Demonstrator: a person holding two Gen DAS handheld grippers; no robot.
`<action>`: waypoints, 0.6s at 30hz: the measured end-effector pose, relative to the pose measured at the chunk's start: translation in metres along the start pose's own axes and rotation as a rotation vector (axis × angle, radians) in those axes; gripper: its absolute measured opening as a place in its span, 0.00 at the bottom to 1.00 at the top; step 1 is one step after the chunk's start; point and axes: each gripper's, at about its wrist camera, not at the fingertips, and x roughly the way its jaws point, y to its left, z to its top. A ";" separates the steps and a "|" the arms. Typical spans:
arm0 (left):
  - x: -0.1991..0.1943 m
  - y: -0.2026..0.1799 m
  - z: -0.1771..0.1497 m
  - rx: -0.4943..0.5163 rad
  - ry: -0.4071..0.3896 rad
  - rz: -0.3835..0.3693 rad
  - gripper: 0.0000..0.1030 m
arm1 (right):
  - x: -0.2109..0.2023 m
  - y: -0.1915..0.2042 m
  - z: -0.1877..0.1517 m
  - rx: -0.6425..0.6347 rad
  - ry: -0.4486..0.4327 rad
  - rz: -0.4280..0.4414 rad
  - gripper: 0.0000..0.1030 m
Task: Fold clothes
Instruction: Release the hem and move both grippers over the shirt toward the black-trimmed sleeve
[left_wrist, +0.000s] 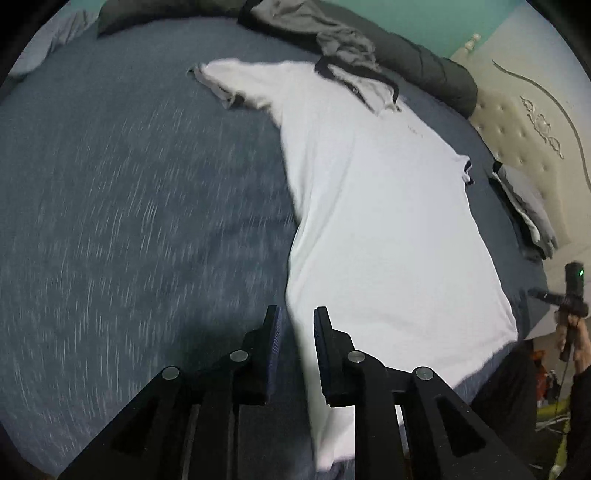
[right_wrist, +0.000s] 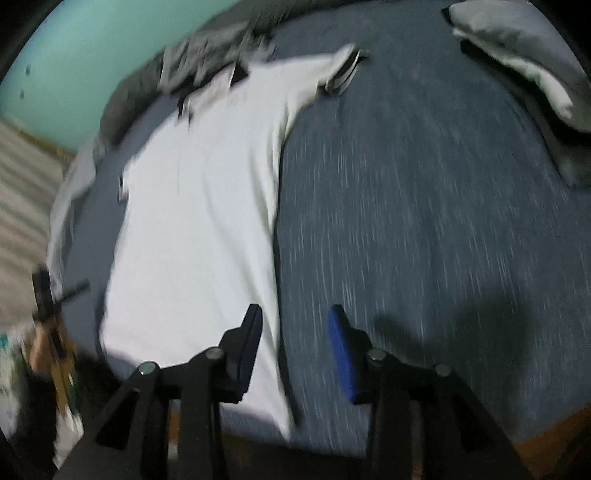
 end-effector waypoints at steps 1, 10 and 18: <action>0.001 -0.005 0.007 0.006 -0.018 0.004 0.19 | 0.005 0.000 0.010 0.013 -0.028 0.010 0.36; 0.037 -0.033 0.038 0.019 -0.092 -0.012 0.29 | 0.081 0.002 0.088 0.120 -0.150 0.048 0.36; 0.075 -0.046 0.054 0.031 -0.118 -0.015 0.30 | 0.126 -0.002 0.144 0.183 -0.172 0.030 0.36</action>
